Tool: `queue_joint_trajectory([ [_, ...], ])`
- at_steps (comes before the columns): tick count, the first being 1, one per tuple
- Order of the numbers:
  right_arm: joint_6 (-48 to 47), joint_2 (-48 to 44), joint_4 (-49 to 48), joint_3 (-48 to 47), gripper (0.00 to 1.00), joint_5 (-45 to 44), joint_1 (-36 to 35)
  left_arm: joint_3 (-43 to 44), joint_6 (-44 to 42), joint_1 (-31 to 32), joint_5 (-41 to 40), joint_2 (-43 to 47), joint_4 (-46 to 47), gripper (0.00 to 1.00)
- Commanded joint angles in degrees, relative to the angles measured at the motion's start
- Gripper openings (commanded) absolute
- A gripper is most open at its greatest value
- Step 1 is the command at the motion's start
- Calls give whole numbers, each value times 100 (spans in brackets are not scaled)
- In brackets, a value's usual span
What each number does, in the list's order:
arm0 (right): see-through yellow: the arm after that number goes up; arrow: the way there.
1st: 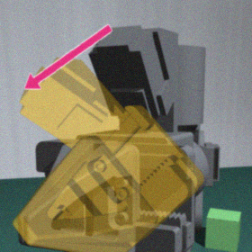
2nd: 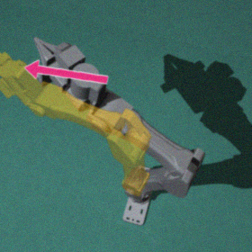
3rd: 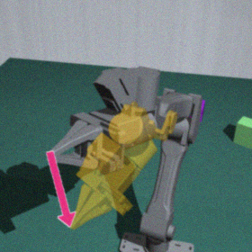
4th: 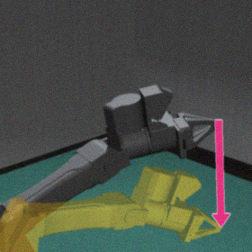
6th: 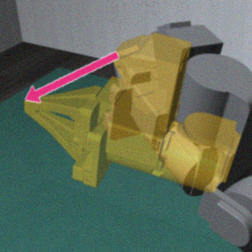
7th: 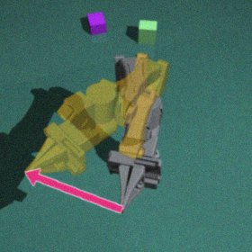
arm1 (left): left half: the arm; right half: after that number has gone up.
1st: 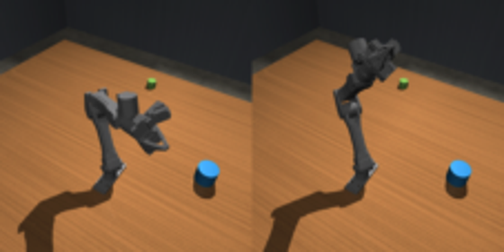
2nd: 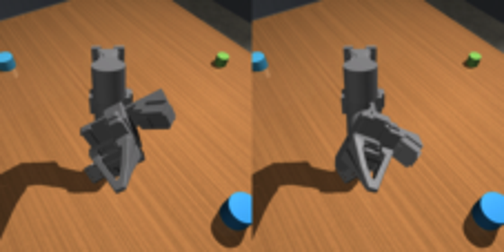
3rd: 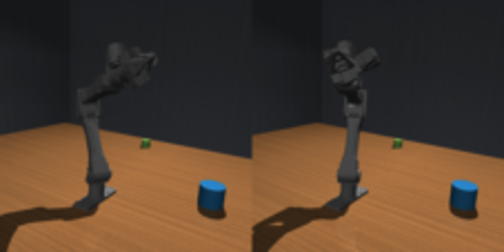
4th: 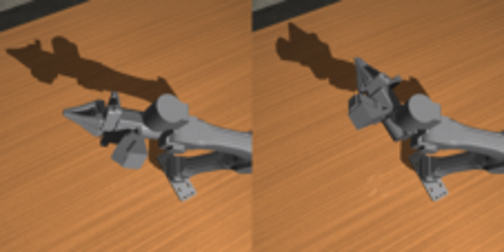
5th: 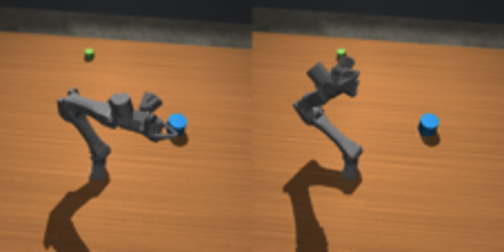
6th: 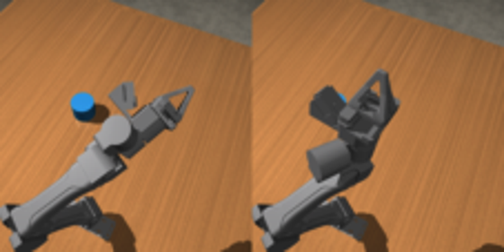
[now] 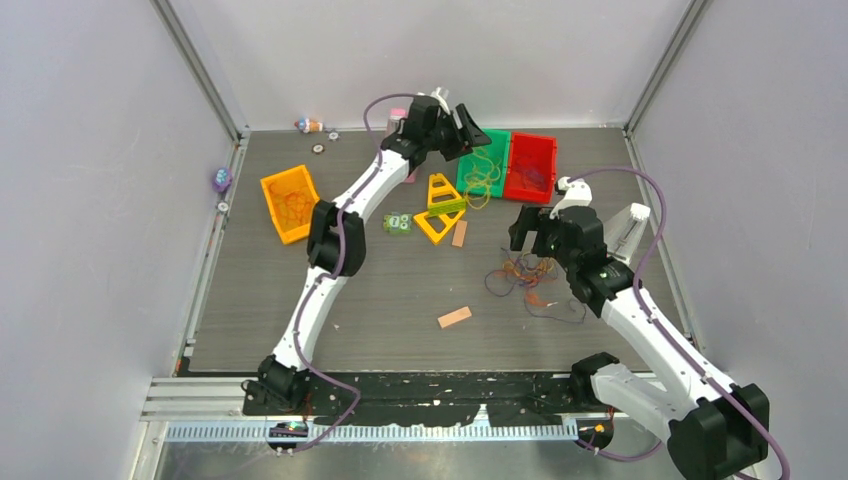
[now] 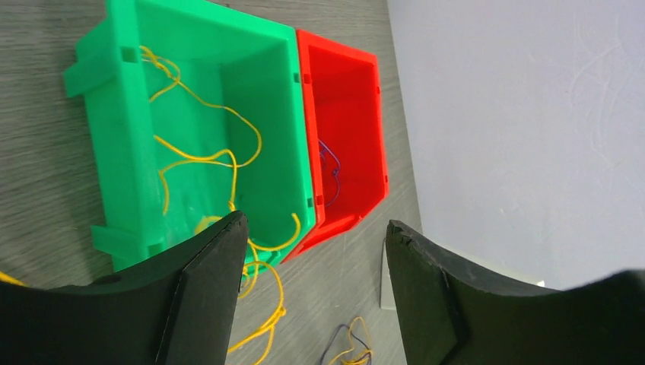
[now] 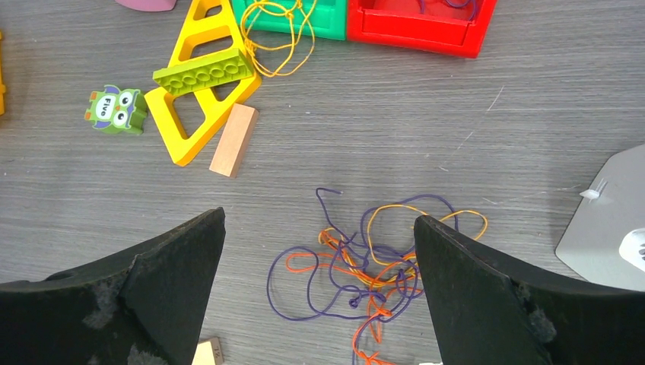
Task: Untangle the cables
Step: Place the cable in the bin.
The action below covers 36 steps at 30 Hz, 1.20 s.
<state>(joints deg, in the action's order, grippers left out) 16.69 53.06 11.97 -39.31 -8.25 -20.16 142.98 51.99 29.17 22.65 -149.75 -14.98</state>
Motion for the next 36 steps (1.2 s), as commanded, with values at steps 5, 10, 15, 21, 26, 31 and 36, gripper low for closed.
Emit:
queue_joint_trajectory([
  [5,70,467,-357,-189,98,30,80,-789,-884,-8,-410,1431,-178,72],
  [10,260,1621,-383,-682,95,653,91,-2416,-1472,-8,-449,2869,-206,87],
  [15,591,2663,-657,-1360,95,737,86,-5081,-1864,-14,-1064,4956,625,99],
  [21,1037,3941,-786,-2231,95,630,91,-7811,-2163,-16,-1871,6925,1046,99],
  [26,1424,4887,-912,-2888,95,417,101,-9465,-2204,-21,-2214,8077,1416,96],
  [31,1567,5743,-874,-3449,95,366,122,-10500,-2209,-16,-2459,8884,1463,95],
  [36,1740,6234,-823,-3883,97,326,135,-10975,-2328,-18,-2632,9506,1403,95],
])
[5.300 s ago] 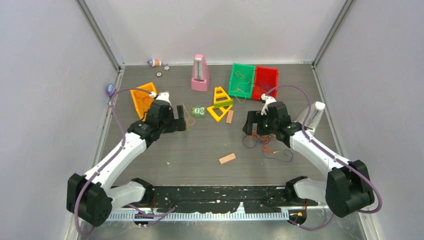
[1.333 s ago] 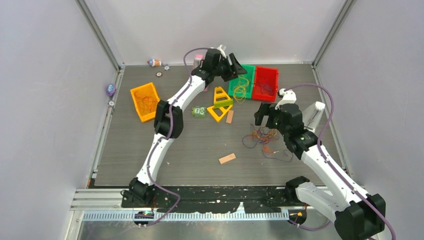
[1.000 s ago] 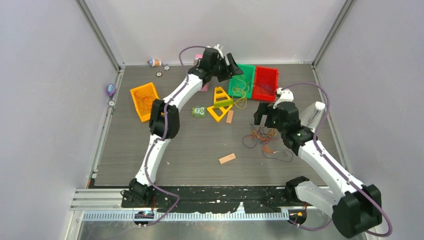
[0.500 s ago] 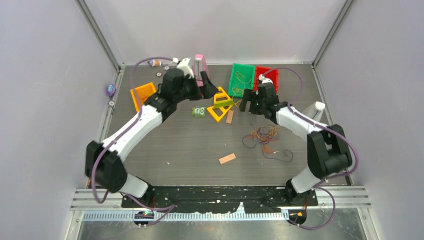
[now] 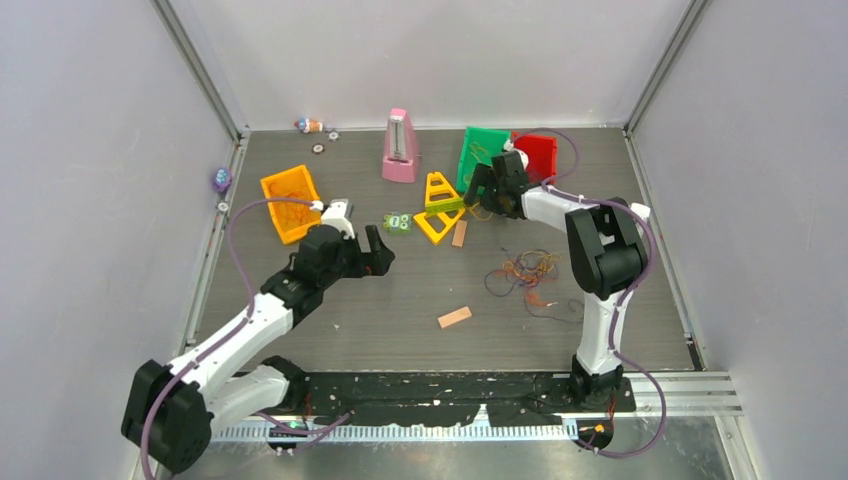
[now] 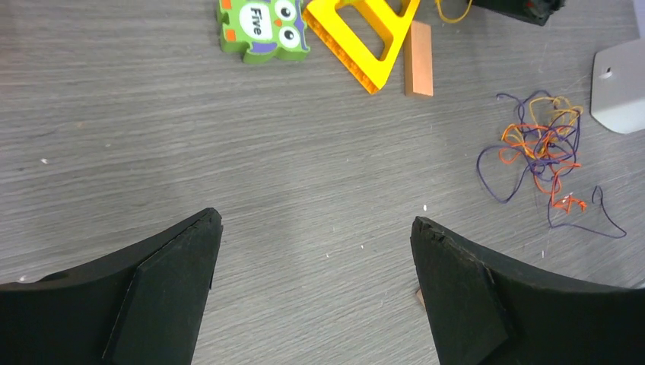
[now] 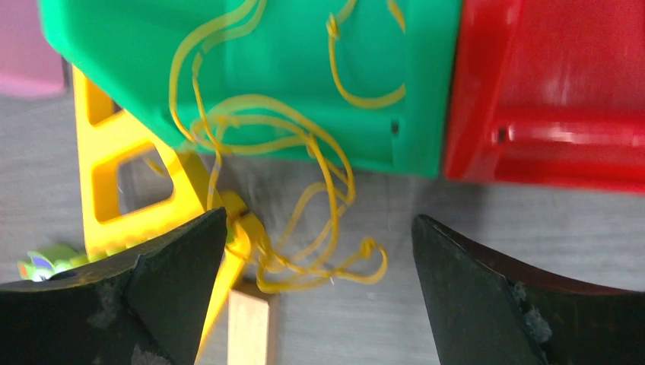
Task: Untangle the cables
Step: Place the cable in the bin.
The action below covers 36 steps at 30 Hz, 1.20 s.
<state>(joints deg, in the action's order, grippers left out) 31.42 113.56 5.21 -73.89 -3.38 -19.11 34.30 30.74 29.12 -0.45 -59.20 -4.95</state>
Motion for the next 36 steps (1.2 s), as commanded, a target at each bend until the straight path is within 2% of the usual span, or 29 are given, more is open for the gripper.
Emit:
queue_joint_trajectory([
  [1,276,277,-149,-473,97,-183,39,-134,-231,-12,-364,518,351,95],
  [6,278,699,21,-1009,100,-194,45,-150,-280,-15,-452,661,99,94],
  [10,293,877,88,-1289,89,-170,92,-315,-269,-14,-497,820,12,93],
  [14,274,915,29,-1423,69,-186,114,-521,-240,-12,-607,1011,60,93],
  [15,252,901,25,-1463,58,-197,122,-541,-250,-12,-620,1023,50,93],
  [16,243,858,20,-1471,53,-227,129,-539,-256,-12,-623,1026,21,93],
  [18,206,750,-13,-1463,31,-283,141,-499,-268,-13,-619,1005,-38,93],
  [22,138,506,-26,-1457,9,-369,195,-450,-208,-13,-517,943,-80,93],
  [24,121,406,-23,-1483,6,-358,257,-487,-126,-13,-385,929,-5,92],
  [30,-63,251,-27,-1755,6,-234,355,-583,28,-12,-210,834,178,91],
  [36,-303,428,97,-2476,5,-206,393,-535,101,-12,-108,695,210,90],
])
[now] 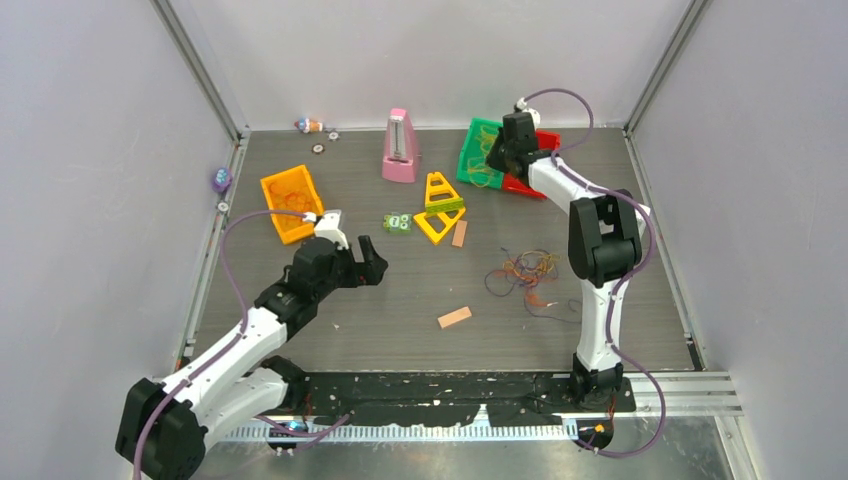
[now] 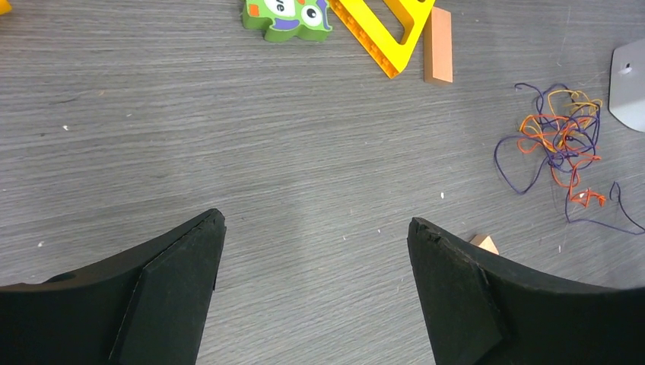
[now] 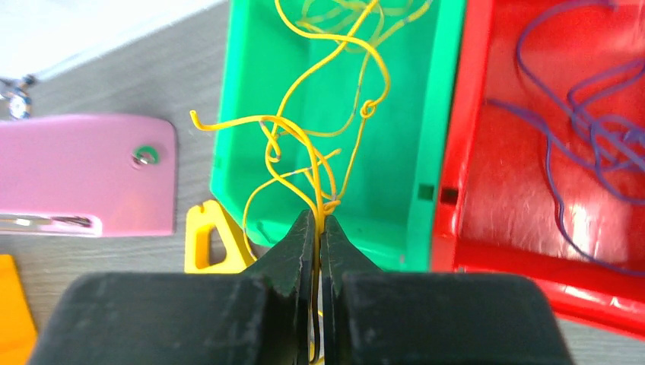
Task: Untangle the cables
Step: Place the cable in the bin.
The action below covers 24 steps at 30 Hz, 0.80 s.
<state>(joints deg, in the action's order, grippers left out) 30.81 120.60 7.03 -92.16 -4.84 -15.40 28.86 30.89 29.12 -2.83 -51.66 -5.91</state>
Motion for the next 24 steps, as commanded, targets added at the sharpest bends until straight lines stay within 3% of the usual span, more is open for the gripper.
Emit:
queue_joint_trajectory([
  [1,-264,-169,-38,-757,5,-69,29,6,103,-12,166,-74,314,90],
  [12,-374,966,431,-2312,5,-241,98,160,80,-12,204,-192,211,89],
  [24,-873,1823,1205,-3055,5,-917,91,197,53,-14,197,-228,149,89],
])
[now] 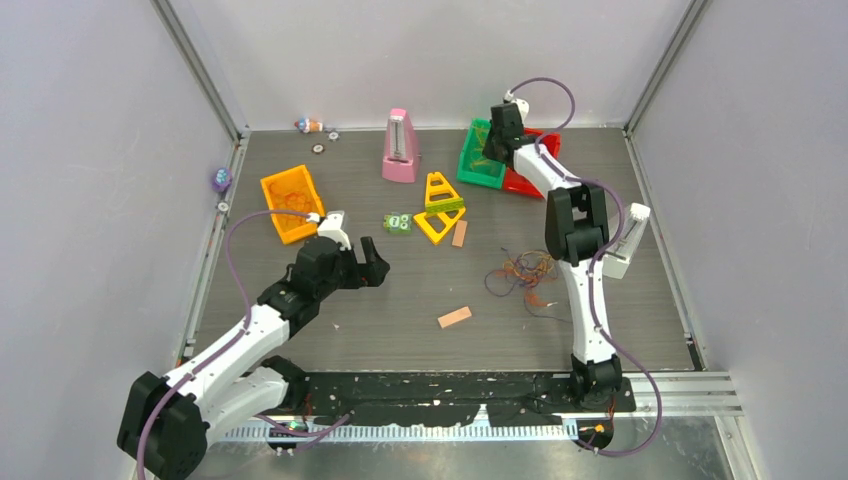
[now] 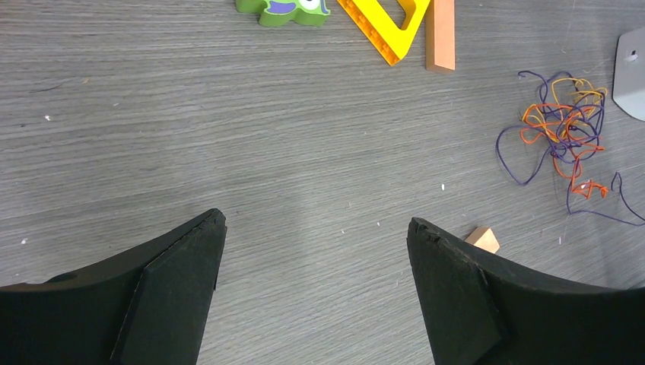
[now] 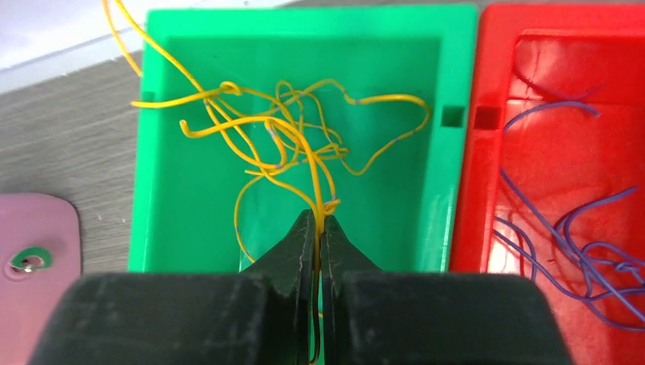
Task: Untangle the cables
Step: Place the cable in the bin.
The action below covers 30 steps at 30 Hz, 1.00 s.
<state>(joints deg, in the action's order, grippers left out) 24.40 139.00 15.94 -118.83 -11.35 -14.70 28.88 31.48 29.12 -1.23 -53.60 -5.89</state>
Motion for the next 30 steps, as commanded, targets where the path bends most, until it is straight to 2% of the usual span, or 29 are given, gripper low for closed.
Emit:
queue_joint_trajectory([
  [1,-229,-23,375,-343,5,-272,20,201,0,-12,45,-47,161,89],
  [3,-190,-164,470,-98,5,-366,16,218,11,-12,74,-80,161,89],
  [8,-159,-1055,-201,1399,5,-459,29,233,48,-12,97,-97,174,89],
  [17,-430,-1556,137,2154,5,-134,15,185,83,-12,257,23,176,89],
  [24,-241,-2428,-425,3730,5,93,-109,62,70,-12,214,209,153,89],
  [27,-225,-2543,-507,3859,5,92,-111,76,61,-12,249,214,147,89],
  [30,-335,-2473,-372,3454,5,14,-110,80,55,-12,272,223,117,89],
])
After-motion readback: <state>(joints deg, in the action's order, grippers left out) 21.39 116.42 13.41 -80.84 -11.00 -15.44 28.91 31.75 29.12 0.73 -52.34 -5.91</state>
